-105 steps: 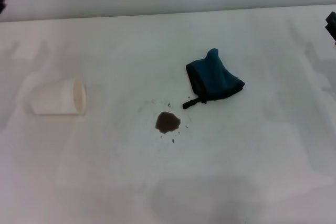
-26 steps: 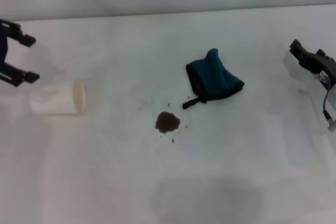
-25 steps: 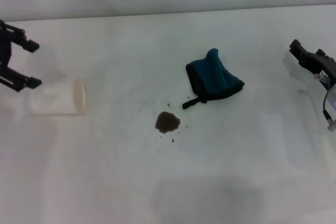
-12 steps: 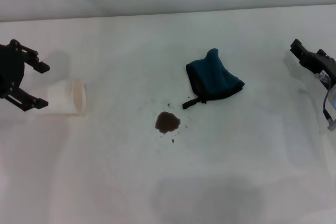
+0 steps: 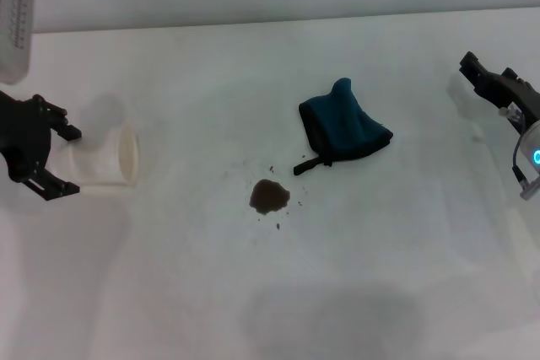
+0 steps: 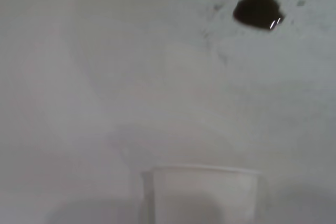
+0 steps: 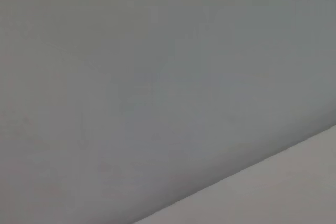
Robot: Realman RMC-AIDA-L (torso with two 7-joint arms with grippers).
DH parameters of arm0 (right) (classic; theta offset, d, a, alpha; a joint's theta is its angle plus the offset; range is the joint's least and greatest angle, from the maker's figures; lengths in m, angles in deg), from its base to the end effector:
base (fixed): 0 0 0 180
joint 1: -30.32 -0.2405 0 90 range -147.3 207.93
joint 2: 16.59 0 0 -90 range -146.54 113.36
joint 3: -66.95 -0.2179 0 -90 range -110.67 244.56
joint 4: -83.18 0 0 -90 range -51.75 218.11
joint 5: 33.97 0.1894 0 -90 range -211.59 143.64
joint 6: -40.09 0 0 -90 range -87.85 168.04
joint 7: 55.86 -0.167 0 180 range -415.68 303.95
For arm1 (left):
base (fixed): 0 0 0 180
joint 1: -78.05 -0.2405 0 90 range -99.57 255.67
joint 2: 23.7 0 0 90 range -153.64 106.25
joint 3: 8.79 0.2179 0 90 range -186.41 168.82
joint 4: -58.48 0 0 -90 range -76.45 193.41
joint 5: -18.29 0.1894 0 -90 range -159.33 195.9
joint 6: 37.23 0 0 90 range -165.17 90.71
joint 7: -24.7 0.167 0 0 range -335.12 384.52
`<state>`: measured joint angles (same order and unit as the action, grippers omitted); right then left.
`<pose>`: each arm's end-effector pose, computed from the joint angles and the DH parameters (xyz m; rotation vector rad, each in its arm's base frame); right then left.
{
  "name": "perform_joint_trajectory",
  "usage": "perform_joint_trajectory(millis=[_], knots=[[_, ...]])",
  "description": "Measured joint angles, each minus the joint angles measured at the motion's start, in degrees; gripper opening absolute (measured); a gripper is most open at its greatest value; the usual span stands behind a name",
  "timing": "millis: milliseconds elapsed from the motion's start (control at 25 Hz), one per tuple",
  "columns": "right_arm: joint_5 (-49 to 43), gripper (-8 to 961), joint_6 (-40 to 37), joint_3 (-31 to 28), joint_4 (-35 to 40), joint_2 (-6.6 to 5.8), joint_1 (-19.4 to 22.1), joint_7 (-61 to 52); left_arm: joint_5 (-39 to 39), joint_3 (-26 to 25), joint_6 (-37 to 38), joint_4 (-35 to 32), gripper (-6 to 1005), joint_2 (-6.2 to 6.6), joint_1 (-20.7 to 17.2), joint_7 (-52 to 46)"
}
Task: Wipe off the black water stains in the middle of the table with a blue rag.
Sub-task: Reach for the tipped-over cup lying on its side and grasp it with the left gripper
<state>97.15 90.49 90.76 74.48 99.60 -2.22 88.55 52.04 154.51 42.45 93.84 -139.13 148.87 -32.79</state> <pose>0.3383 0.3397 0.0064 -1.3591 1.2138 0.7361 -0.2264 0.3711 0.0259 -2.9490 0.1010 0.6713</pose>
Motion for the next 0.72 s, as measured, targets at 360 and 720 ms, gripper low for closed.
perform_joint_trajectory(millis=[360,720], knots=[[0.0,834,-0.1,-0.1,0.2,0.00,-0.1,0.0,0.4,-0.1,-2.8,-0.6,861,-1.23,1.1,0.3],[0.1,833,-0.3,-0.1,0.5,-0.02,-0.2,0.0,-0.2,-0.1,-6.1,-2.3,862,-1.35,1.3,-1.1]])
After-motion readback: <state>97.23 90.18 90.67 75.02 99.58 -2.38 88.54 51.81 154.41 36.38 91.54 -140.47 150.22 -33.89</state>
